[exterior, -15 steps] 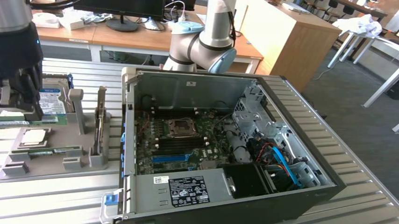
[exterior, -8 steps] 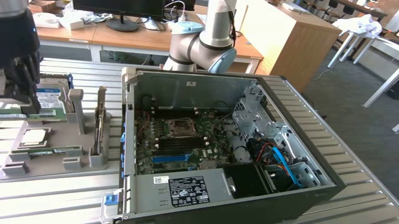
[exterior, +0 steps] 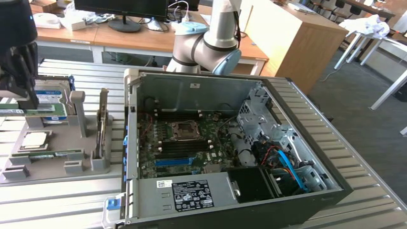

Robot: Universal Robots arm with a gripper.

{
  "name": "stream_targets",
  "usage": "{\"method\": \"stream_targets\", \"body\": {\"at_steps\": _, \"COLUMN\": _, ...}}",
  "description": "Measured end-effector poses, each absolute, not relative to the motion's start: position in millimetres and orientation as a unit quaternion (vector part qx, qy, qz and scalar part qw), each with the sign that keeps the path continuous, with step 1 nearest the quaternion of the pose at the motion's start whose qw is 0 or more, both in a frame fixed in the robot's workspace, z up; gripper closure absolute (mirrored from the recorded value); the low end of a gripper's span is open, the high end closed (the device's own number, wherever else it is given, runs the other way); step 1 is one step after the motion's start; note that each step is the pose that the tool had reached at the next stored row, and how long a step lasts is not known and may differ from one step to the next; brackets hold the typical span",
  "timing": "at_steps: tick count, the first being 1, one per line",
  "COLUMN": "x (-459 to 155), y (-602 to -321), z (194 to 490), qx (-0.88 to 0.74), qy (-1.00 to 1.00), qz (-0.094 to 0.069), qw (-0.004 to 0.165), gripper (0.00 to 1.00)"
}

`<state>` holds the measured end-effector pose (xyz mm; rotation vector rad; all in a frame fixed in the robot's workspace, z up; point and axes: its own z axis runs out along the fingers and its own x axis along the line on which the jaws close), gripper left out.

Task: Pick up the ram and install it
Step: 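Pick up the ram and move it above insertion slot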

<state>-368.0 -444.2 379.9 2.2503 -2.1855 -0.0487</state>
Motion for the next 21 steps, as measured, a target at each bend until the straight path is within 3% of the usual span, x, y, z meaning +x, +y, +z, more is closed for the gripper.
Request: {"method": "stream_targets", "body": {"at_steps": 21, "x": -368, "y": -444, "z": 403, "qx": 0.717, "qy": -0.697, "qz": -0.016, "qw": 0.002, "gripper": 0.89}}
